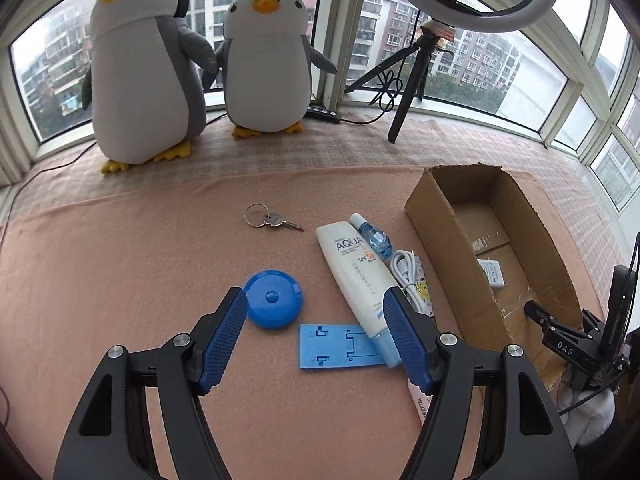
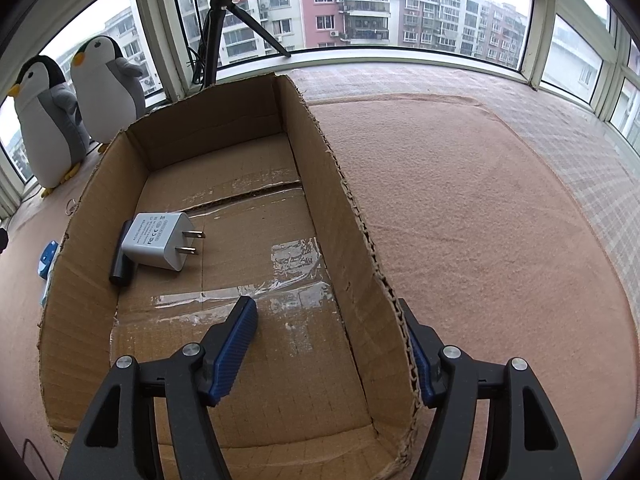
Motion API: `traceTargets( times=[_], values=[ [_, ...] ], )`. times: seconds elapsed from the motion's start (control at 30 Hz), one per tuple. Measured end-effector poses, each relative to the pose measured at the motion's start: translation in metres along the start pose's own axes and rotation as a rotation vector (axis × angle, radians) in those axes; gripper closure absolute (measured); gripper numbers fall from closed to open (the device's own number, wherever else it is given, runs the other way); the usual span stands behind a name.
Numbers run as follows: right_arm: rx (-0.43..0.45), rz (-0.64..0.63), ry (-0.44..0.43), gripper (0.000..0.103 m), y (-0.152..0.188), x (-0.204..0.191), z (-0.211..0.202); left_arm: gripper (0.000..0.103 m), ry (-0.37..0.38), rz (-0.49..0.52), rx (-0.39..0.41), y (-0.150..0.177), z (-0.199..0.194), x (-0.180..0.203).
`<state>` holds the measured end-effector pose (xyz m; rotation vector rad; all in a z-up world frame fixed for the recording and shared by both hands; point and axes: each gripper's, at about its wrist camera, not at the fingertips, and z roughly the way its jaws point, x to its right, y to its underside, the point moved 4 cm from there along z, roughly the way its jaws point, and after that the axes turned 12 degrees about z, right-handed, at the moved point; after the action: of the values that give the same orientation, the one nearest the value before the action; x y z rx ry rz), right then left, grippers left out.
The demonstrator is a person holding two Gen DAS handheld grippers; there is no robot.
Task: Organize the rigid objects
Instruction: 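Move the left tool to the blue round tape measure and grasp it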
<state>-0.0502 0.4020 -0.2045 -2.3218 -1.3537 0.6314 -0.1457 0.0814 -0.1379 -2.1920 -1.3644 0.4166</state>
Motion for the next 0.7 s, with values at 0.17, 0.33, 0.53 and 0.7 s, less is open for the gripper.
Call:
traceTargets(
  times=[0.17,0.33,0.53,0.7],
  values=[
    [0.0,-0.004,0.003,0.039,0.0,0.0,0.0,0.032,-0.014,-0.06,-0.015,0.007,0.008,-0.018],
    [0.001,-0.001,0.003,0.039,0.001,0.0,0.0,0.033,-0.036,-0.069,-0.041,0.012,0.024,-0.029],
    [0.001,0.0,0.004,0.039,0.002,0.0,0.0,0.037,-0.028,-0.076,-0.086,0.021,0.048,-0.033],
    [0.001,0.0,0.004,0.039,0.001,0.0,0.0,0.037,-0.019,-0.065,-0.093,0.021,0.055,-0.025]
  ],
)
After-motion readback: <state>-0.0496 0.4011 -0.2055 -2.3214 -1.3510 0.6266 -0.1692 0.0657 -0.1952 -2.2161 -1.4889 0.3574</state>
